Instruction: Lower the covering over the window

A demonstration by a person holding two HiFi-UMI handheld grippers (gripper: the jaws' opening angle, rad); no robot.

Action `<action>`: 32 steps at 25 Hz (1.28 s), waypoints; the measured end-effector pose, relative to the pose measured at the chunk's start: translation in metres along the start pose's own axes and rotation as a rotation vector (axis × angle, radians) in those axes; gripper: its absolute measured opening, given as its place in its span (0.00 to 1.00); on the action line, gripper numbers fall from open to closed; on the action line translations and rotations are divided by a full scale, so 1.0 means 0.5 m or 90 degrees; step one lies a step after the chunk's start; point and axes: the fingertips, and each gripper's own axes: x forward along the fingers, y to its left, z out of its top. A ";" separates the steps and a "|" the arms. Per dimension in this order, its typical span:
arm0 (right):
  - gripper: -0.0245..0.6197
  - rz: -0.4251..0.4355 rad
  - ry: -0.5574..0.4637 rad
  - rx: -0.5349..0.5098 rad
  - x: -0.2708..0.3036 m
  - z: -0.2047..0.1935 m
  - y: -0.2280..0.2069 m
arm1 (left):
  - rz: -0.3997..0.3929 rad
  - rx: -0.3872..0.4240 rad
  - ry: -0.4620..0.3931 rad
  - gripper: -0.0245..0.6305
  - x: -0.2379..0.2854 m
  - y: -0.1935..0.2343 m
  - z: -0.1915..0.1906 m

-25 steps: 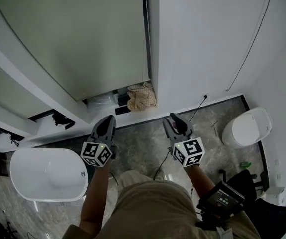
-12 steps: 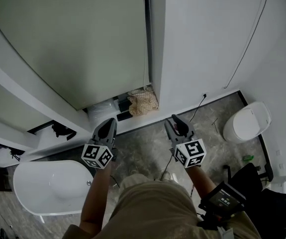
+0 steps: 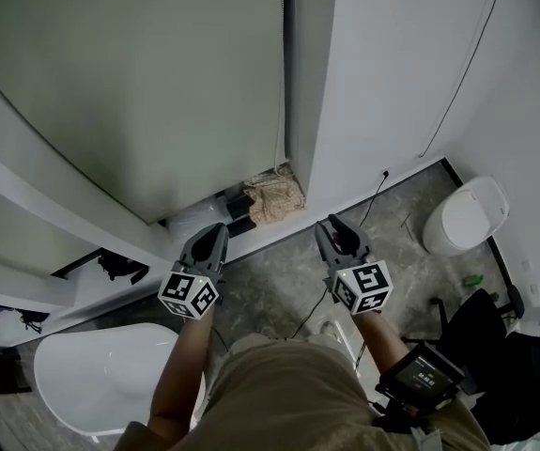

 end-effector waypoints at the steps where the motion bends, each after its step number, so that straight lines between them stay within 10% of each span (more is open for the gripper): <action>1: 0.21 -0.007 -0.002 0.000 0.006 -0.003 0.005 | -0.006 0.000 0.001 0.07 -0.002 0.009 -0.002; 16: 0.21 -0.064 0.007 0.007 0.055 -0.031 -0.001 | -0.063 -0.012 0.022 0.07 0.048 0.070 -0.034; 32: 0.21 0.014 0.011 -0.006 0.131 0.043 -0.227 | 0.029 -0.026 0.013 0.07 0.250 0.032 -0.011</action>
